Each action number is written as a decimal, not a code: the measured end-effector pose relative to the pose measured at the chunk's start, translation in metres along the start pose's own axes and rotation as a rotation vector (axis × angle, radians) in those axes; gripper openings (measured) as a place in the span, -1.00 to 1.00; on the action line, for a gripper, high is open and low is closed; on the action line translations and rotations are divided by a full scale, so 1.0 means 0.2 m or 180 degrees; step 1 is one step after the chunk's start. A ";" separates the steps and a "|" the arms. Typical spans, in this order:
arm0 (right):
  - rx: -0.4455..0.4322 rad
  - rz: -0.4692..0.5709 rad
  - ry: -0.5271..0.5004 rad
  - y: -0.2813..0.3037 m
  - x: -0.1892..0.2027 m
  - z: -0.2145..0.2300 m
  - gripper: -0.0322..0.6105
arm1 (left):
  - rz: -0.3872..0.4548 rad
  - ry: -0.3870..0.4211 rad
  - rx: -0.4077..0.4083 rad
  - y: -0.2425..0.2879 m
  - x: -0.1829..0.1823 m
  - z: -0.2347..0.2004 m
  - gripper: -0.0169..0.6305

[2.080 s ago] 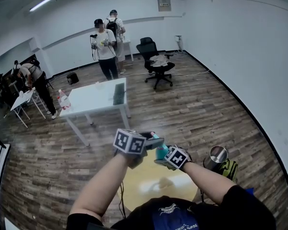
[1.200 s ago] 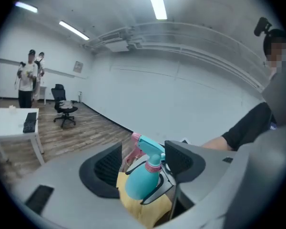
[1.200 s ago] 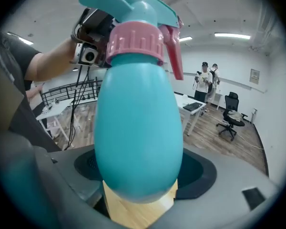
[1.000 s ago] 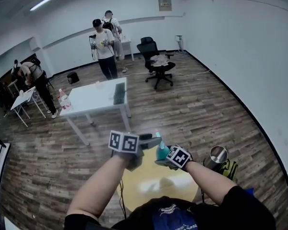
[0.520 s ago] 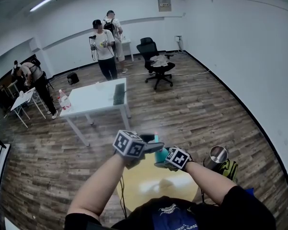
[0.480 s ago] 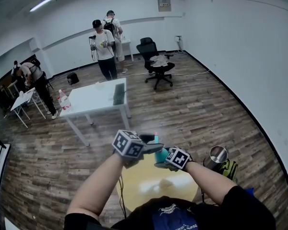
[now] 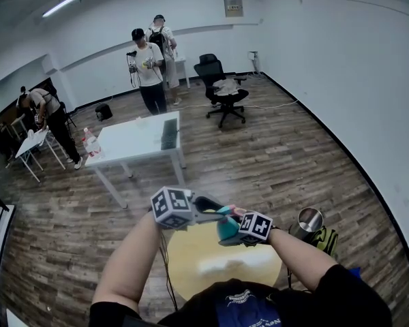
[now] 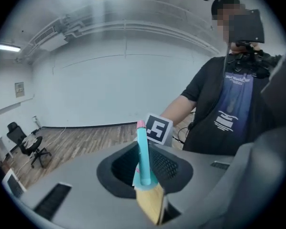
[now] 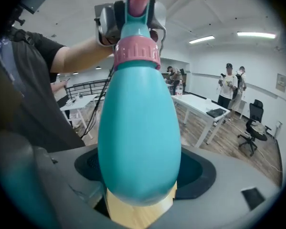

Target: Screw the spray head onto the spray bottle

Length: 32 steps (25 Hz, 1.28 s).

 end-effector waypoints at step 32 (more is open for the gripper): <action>0.1725 -0.0366 0.0241 -0.07 0.07 0.32 0.38 | 0.1439 -0.3689 -0.0586 0.06 0.19 -0.26 0.31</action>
Point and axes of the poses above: the fingertips, and each gripper's own axes: y forward along the fingers, z to its right, x out of its underside, the point moved 6 cm from there along -y, backward along the fingers, and after that the axes turned 4 degrees about y, right-handed, at the moved point
